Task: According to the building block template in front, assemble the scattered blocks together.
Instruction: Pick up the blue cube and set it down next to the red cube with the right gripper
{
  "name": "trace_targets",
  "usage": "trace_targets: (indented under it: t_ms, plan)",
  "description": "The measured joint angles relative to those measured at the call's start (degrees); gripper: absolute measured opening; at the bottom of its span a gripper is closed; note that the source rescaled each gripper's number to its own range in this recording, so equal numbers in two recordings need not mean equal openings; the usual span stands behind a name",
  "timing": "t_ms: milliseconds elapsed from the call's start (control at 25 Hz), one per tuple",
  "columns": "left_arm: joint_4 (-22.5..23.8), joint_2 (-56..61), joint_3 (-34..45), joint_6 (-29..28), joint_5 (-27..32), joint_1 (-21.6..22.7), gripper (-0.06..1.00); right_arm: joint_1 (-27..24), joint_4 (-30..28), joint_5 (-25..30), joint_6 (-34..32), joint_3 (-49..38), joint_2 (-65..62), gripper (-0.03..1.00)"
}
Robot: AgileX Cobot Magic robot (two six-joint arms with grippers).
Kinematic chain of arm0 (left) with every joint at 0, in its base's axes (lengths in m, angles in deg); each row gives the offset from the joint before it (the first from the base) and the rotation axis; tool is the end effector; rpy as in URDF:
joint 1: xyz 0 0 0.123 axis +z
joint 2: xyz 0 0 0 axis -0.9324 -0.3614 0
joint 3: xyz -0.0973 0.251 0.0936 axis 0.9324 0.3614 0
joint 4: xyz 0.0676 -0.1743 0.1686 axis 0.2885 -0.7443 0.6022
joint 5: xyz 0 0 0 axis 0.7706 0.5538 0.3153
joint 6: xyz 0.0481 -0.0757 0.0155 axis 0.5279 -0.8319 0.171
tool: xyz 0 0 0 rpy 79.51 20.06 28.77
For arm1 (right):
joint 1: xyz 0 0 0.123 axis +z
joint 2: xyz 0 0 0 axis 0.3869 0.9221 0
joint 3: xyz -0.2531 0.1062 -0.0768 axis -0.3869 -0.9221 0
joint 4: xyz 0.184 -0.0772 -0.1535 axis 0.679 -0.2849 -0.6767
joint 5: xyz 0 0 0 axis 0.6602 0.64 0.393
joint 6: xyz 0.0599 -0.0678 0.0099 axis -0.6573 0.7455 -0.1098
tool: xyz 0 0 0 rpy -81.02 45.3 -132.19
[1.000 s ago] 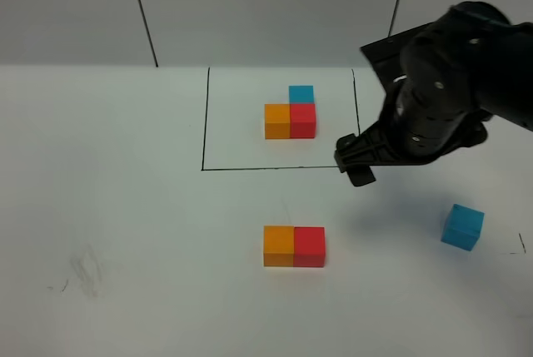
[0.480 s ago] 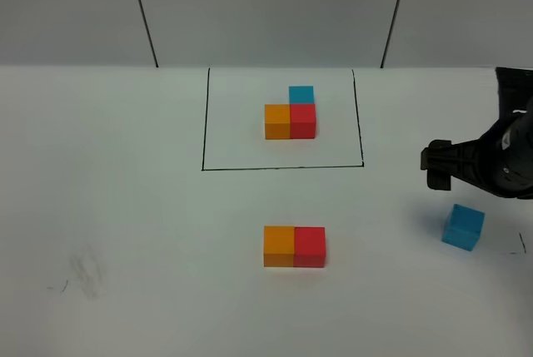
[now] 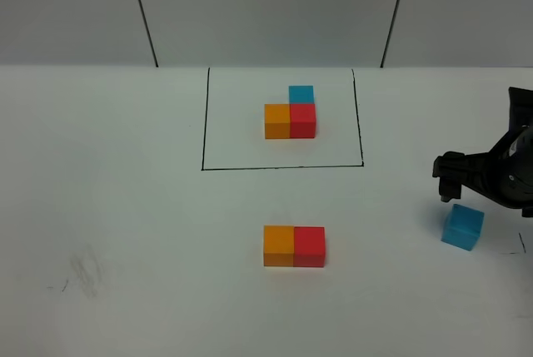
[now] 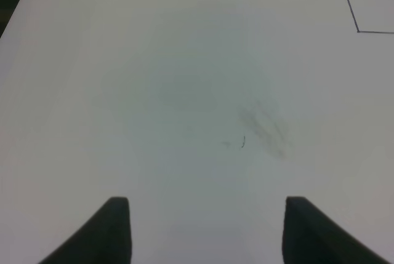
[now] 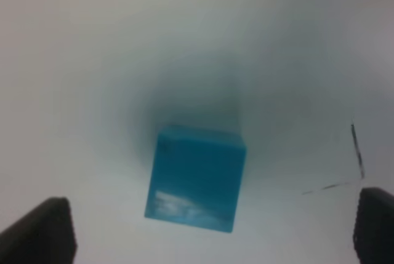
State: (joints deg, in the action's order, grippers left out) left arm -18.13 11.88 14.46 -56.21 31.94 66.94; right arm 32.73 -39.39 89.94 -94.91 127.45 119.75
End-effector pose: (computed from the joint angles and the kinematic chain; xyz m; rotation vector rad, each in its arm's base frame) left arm -0.0069 0.0074 0.2788 -0.0648 2.0293 0.0288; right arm 0.3145 0.0486 0.1885 0.2973 2.7765 0.0334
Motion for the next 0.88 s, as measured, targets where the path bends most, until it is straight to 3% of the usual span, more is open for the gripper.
trace_targets:
  t_ms: [880]
  plan:
    - [0.00, 0.00, 0.00, 0.00, 0.00, 0.00, 0.21, -0.17, 1.02, -7.56, 1.21, 0.00, 10.39, 0.73]
